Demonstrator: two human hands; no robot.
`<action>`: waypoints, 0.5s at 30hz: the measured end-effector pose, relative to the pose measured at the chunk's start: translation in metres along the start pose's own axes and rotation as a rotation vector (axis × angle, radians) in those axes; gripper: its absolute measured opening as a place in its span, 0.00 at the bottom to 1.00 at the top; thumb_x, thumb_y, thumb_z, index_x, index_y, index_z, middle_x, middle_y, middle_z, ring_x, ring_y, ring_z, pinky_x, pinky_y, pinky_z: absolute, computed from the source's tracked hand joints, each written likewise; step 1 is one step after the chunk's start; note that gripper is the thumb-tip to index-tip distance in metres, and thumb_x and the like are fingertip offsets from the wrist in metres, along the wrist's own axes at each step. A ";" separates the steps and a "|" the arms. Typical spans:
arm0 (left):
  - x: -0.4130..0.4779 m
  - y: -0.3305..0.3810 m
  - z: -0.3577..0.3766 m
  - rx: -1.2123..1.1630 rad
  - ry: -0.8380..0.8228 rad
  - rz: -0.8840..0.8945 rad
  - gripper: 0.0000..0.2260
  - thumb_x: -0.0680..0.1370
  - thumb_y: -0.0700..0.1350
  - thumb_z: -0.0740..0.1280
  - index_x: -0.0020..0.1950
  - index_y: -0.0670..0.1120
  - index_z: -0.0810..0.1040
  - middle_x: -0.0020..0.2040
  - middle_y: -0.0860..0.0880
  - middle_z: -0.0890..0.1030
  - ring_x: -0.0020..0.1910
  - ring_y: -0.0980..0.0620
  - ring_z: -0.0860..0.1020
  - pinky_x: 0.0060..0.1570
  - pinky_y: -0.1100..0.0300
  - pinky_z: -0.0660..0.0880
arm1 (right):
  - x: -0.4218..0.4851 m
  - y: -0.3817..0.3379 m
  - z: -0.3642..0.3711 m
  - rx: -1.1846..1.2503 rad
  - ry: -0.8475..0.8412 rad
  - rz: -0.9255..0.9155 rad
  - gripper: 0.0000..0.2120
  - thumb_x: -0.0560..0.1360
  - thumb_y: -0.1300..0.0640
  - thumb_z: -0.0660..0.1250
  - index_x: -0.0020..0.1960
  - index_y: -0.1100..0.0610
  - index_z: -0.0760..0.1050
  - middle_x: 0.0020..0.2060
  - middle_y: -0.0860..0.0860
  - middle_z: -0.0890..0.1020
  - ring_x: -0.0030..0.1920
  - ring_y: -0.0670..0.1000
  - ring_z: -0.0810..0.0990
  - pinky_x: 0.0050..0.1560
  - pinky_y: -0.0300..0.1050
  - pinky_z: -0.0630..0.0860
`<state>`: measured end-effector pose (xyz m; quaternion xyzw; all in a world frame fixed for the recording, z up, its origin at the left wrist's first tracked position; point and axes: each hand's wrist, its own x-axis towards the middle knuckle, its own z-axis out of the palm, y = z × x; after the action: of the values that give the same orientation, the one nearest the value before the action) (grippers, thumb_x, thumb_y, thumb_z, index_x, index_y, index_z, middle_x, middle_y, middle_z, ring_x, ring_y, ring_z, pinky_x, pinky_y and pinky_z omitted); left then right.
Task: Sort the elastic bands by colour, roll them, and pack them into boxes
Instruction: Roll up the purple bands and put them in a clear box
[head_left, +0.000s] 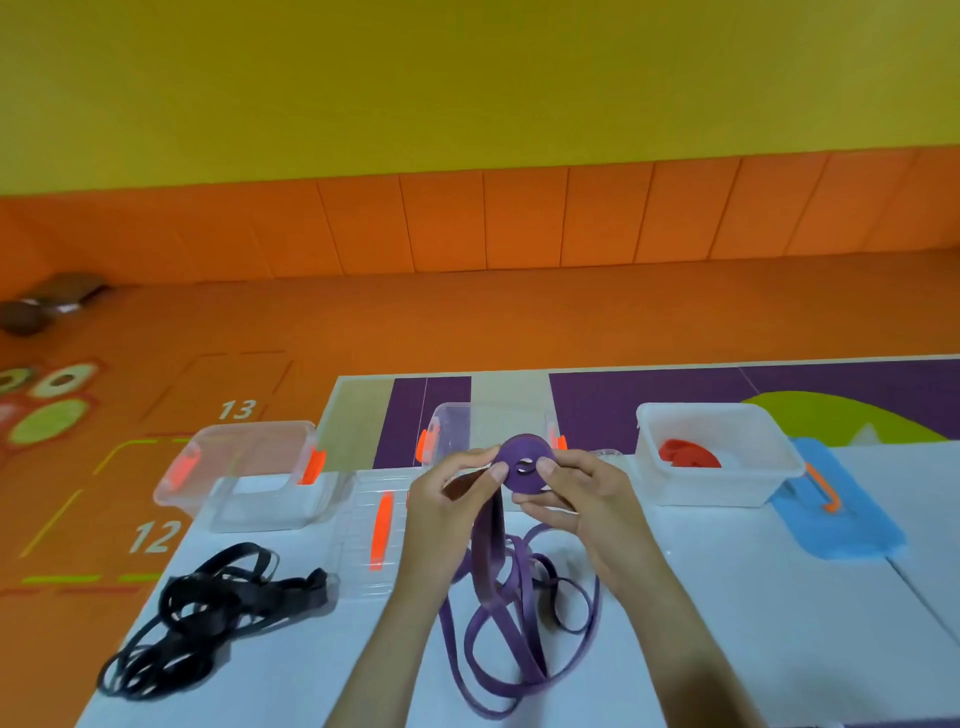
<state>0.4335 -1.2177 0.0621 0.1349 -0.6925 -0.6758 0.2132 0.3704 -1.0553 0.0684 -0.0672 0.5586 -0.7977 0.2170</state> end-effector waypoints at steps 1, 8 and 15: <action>0.005 0.000 -0.005 -0.029 -0.009 -0.016 0.07 0.79 0.47 0.77 0.54 0.59 0.89 0.54 0.58 0.88 0.57 0.59 0.85 0.55 0.69 0.78 | 0.002 0.003 0.005 0.030 -0.013 0.011 0.17 0.77 0.51 0.77 0.60 0.61 0.83 0.52 0.61 0.88 0.52 0.63 0.89 0.51 0.45 0.86; 0.025 -0.019 -0.020 0.041 0.016 0.034 0.08 0.81 0.42 0.74 0.56 0.55 0.87 0.52 0.57 0.88 0.55 0.55 0.86 0.54 0.64 0.80 | 0.025 -0.001 0.016 -0.394 -0.019 0.092 0.10 0.78 0.51 0.76 0.58 0.52 0.87 0.50 0.50 0.89 0.40 0.52 0.87 0.37 0.39 0.81; 0.040 -0.029 -0.033 -0.153 -0.032 -0.061 0.07 0.76 0.44 0.79 0.52 0.52 0.88 0.49 0.50 0.89 0.50 0.52 0.87 0.48 0.64 0.82 | 0.040 0.004 0.026 -0.364 0.050 -0.056 0.07 0.79 0.50 0.75 0.50 0.53 0.88 0.44 0.54 0.88 0.38 0.56 0.88 0.41 0.46 0.86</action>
<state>0.4112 -1.2675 0.0379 0.1285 -0.6377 -0.7351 0.1909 0.3450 -1.0956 0.0686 -0.1012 0.6970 -0.6904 0.1652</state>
